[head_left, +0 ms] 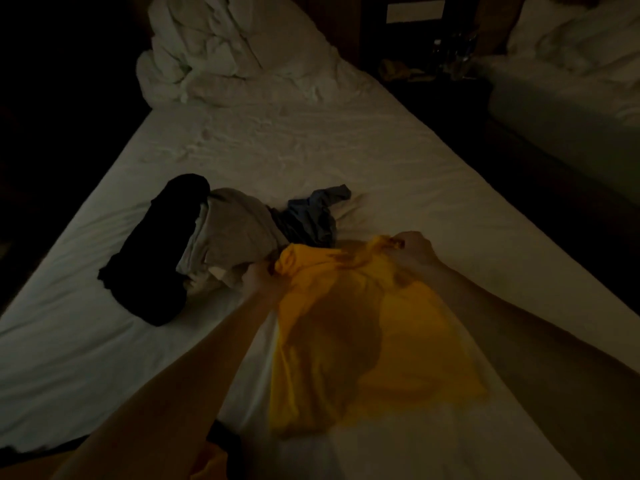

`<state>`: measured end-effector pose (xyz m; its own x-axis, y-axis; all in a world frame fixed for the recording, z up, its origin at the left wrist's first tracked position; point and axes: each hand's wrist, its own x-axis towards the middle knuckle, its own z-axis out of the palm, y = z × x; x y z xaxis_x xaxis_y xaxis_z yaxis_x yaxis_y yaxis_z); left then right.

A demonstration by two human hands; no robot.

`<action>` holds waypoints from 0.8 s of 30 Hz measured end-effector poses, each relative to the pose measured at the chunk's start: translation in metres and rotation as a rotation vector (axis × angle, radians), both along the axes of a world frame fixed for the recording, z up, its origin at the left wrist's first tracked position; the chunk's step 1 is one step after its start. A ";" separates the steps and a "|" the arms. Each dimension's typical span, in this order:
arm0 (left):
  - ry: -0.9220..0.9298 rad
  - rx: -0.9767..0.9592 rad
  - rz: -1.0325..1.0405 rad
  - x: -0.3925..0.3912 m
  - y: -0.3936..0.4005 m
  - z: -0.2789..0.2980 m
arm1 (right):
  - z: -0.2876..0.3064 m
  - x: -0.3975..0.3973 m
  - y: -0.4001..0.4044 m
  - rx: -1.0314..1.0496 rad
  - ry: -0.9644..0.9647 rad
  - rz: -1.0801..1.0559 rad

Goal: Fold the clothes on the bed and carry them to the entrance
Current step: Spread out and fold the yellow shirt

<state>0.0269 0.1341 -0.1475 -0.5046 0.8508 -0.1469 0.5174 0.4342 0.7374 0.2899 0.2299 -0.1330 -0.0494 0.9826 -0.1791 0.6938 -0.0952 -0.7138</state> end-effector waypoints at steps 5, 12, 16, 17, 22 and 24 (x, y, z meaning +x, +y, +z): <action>-0.229 0.227 -0.024 0.002 -0.044 0.043 | 0.057 0.011 -0.044 0.138 0.246 0.011; -0.498 0.428 -0.089 0.010 -0.137 0.104 | 0.134 0.031 -0.139 0.254 0.462 0.003; -0.548 0.562 -0.084 0.016 -0.200 0.136 | 0.174 0.044 -0.202 0.269 0.658 -0.006; -0.555 0.582 -0.080 0.019 -0.216 0.144 | 0.184 0.044 -0.218 0.276 0.709 -0.001; -0.524 0.698 -0.031 0.024 -0.286 0.189 | 0.225 0.039 -0.281 0.215 0.955 0.073; -0.532 0.744 0.008 0.024 -0.315 0.207 | 0.236 0.036 -0.301 0.180 1.013 0.123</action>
<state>0.0512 -0.1809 0.0599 -0.5336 0.8157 0.2233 0.0280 -0.2469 0.9686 0.3257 -0.0707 0.1027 -0.1973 0.9686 0.1510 -0.2419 0.1012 -0.9650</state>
